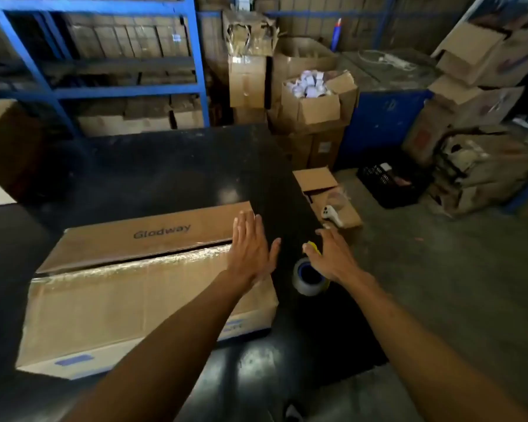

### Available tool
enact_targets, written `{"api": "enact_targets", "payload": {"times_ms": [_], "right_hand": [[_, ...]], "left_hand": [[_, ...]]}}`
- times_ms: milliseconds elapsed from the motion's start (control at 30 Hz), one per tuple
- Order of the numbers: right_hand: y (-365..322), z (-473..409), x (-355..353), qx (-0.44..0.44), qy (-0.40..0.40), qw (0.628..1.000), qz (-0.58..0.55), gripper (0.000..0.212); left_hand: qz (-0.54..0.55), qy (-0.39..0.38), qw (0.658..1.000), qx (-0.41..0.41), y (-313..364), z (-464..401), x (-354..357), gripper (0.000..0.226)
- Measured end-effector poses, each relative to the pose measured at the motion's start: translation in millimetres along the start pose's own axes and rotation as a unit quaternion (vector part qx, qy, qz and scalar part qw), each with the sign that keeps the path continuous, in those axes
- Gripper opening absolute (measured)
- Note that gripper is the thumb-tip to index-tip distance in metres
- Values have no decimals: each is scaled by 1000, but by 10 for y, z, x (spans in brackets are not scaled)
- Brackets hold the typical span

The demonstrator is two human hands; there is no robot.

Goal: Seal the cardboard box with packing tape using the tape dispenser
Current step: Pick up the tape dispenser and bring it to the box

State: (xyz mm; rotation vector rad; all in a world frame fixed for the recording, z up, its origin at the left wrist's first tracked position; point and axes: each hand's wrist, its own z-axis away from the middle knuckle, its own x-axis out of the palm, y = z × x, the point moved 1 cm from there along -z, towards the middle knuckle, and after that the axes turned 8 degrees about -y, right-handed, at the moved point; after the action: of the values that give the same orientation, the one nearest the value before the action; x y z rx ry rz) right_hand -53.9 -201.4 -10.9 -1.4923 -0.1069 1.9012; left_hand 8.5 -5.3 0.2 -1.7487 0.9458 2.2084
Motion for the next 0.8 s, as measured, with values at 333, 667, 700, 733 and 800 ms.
{"api": "enact_targets", "payload": {"times_ms": [333, 667, 700, 733, 800], "right_hand": [[720, -507, 541, 72, -93, 993, 13, 67], [856, -800, 649, 110, -134, 980, -97, 44], [836, -804, 627, 120, -139, 968, -173, 38], [803, -794, 602, 133, -152, 945, -257, 36], [715, -744, 521, 150, -180, 891, -389, 35]], "left_hand": [[-52, 48, 993, -90, 18, -211, 562, 72], [-31, 37, 992, -117, 60, -309, 561, 62], [-30, 39, 991, -123, 72, -330, 541, 65], [-28, 41, 991, -126, 75, -344, 538, 69], [-19, 40, 991, -123, 65, -362, 562, 69]]}}
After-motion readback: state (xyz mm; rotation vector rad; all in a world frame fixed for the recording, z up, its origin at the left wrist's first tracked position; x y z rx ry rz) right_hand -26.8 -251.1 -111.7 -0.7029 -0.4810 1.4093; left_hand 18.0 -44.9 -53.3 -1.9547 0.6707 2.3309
